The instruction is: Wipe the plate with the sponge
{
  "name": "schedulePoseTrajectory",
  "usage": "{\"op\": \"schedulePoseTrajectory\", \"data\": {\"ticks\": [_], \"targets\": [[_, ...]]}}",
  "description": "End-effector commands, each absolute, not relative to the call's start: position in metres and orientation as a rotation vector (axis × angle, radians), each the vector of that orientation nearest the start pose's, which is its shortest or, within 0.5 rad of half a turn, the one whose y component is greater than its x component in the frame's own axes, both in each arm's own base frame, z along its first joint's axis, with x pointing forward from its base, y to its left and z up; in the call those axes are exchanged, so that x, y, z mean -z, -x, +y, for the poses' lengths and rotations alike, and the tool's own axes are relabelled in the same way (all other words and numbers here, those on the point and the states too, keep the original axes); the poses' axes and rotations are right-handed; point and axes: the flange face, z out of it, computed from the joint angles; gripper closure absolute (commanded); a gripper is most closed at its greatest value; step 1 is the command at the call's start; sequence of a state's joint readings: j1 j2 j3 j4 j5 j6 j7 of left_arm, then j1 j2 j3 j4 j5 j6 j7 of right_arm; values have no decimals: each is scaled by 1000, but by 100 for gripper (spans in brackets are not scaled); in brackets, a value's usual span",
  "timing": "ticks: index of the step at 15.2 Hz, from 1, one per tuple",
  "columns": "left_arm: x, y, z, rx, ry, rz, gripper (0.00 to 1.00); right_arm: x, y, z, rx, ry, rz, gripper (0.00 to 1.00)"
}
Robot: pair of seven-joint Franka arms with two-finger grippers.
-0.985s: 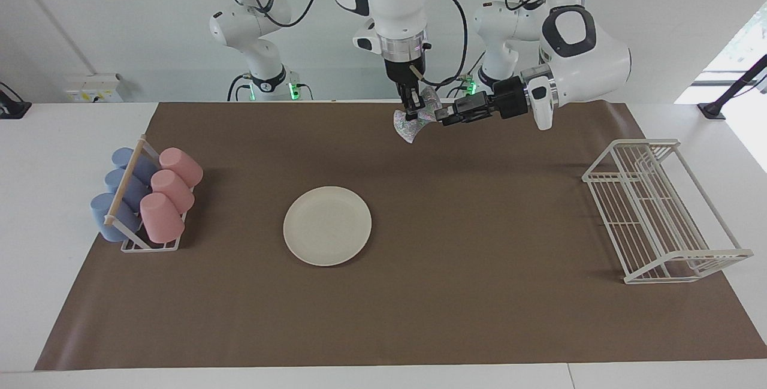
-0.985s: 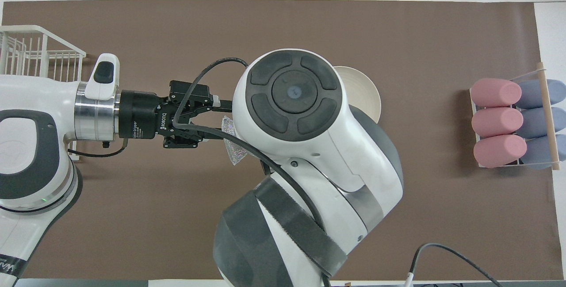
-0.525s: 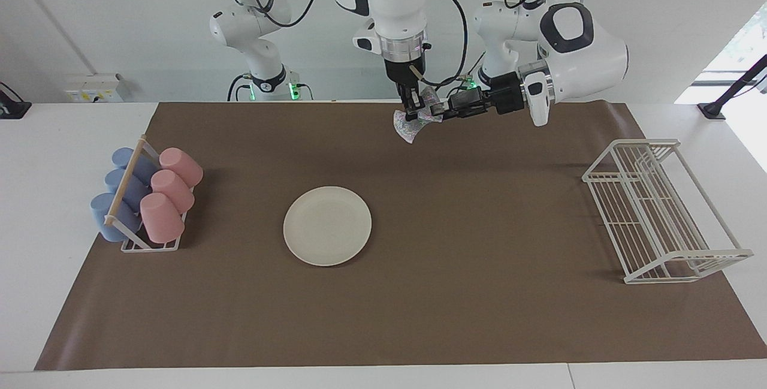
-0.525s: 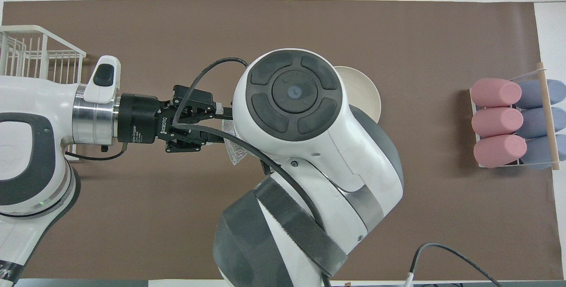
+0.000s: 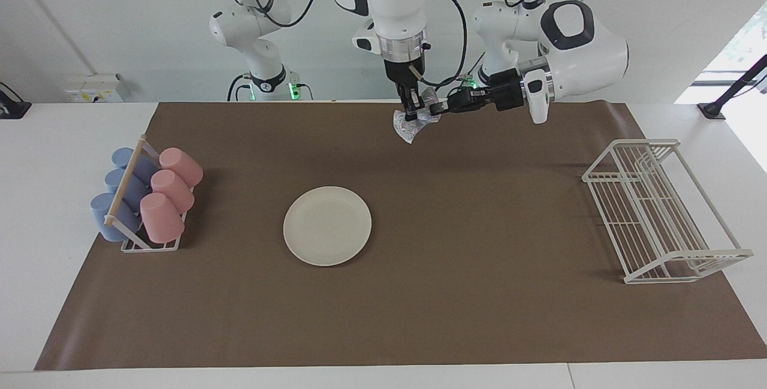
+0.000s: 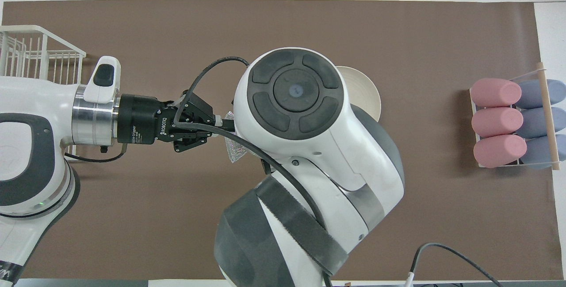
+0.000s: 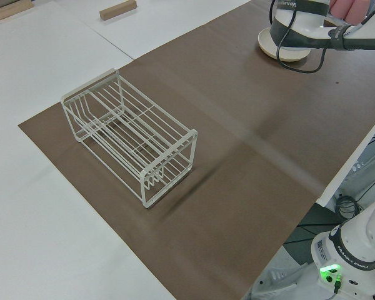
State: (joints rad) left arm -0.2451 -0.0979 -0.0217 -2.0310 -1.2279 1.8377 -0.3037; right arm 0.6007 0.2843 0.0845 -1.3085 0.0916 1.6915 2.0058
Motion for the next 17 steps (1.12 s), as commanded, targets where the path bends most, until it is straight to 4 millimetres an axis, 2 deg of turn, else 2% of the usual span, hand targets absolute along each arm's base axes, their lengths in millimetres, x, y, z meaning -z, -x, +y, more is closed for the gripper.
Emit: {"op": "schedulePoseTrajectory", "data": {"ticks": [1, 3, 4, 5, 9, 12, 15, 17], "targets": [[-535, -488, -208, 482, -1961, 468, 100, -592, -505, 412, -140, 2358, 1866, 100], [-537, -488, -206, 479, -1961, 468, 100, -591, -504, 410, -142, 2416, 1808, 85], [-537, -488, -205, 480, -1959, 473, 100, -591, -508, 402, -149, 2464, 1753, 74], [-537, -489, -205, 480, -1959, 476, 100, -590, -510, 396, -152, 2491, 1735, 1], [-534, -492, -194, 467, -1986, 491, 100, -596, -513, 384, -144, 2504, 1723, 0], [-530, -501, -170, 442, -2031, 551, 100, -609, -524, 342, -145, 2647, 1541, 0], [-524, -509, -149, 387, -2168, 586, 100, -620, -539, 276, -156, 2785, 1329, 0], [-522, -520, -129, 341, -2309, 607, 100, -627, -553, 222, -137, 2842, 1177, 0]]}}
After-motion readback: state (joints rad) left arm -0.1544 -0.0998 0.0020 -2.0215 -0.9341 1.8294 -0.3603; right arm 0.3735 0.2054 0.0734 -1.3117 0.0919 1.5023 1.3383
